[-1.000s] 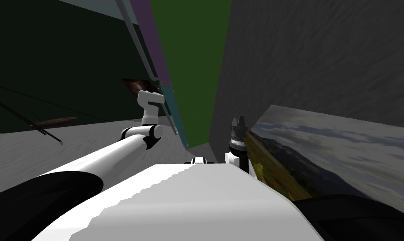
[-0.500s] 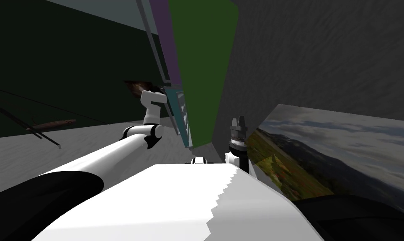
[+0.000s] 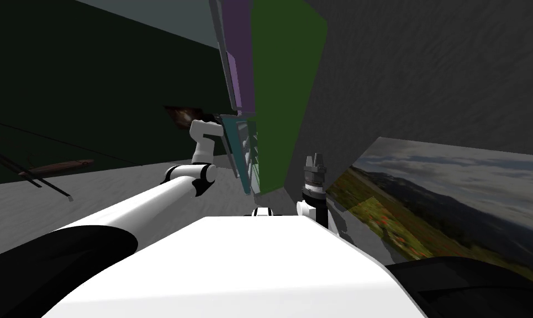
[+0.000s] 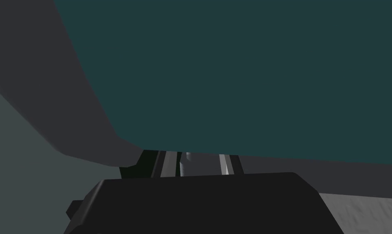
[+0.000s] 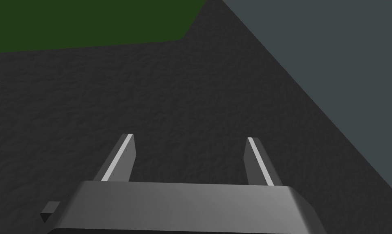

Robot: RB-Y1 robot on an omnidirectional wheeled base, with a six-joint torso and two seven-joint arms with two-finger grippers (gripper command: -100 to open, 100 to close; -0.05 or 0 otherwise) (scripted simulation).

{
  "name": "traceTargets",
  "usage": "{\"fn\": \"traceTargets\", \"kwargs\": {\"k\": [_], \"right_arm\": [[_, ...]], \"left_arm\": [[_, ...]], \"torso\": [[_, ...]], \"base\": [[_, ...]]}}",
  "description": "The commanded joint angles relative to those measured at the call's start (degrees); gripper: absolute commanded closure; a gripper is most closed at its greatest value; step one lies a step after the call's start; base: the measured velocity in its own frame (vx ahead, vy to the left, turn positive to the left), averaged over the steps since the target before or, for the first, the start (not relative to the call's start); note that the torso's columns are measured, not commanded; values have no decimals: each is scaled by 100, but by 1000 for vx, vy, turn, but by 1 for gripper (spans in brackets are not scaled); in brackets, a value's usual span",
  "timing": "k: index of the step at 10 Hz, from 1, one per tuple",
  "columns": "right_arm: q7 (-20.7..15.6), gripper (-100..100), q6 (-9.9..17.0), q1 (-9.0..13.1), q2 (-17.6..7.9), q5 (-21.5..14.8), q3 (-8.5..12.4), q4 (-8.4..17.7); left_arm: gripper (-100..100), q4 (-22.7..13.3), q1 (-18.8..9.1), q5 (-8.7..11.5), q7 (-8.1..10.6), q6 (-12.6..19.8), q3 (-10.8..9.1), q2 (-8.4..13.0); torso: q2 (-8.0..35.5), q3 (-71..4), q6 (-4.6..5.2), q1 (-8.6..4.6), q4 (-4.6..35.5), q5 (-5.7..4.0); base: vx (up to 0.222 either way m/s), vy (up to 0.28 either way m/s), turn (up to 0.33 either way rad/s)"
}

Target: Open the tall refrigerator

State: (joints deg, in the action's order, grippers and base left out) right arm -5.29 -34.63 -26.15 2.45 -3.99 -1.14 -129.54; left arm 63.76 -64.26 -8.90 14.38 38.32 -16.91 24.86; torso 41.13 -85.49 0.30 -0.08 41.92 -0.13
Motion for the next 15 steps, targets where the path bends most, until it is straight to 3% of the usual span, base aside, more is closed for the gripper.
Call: {"fn": "traceTargets", "kwargs": {"k": [1,8,10,14,15], "right_arm": [[0,0,0,0,0,0,0,0],[0,0,0,0,1,0,0,0],[0,0,0,0,1,0,-1,0],[0,0,0,-1,-1,0,1,0],[0,0,0,-1,-2,0,2,0]], "left_arm": [[100,-36,-64,171,-73,-22,78,-15],[100,-192,-234,695,-265,-142,356,-159],[100,-207,-278,666,-248,-181,339,-137],[100,-250,-366,993,-376,-240,530,-277],[100,-250,-366,993,-376,-240,530,-277]], "torso": [[1,-2,9,6,0,-1],[38,35,-8,-19,-4,5],[71,62,-22,-5,-1,18],[36,32,12,31,20,6],[10,8,27,22,25,-5]], "base": [[-63,251,-68],[-39,275,-59],[-44,163,-51],[42,303,-95],[19,363,-86]]}}
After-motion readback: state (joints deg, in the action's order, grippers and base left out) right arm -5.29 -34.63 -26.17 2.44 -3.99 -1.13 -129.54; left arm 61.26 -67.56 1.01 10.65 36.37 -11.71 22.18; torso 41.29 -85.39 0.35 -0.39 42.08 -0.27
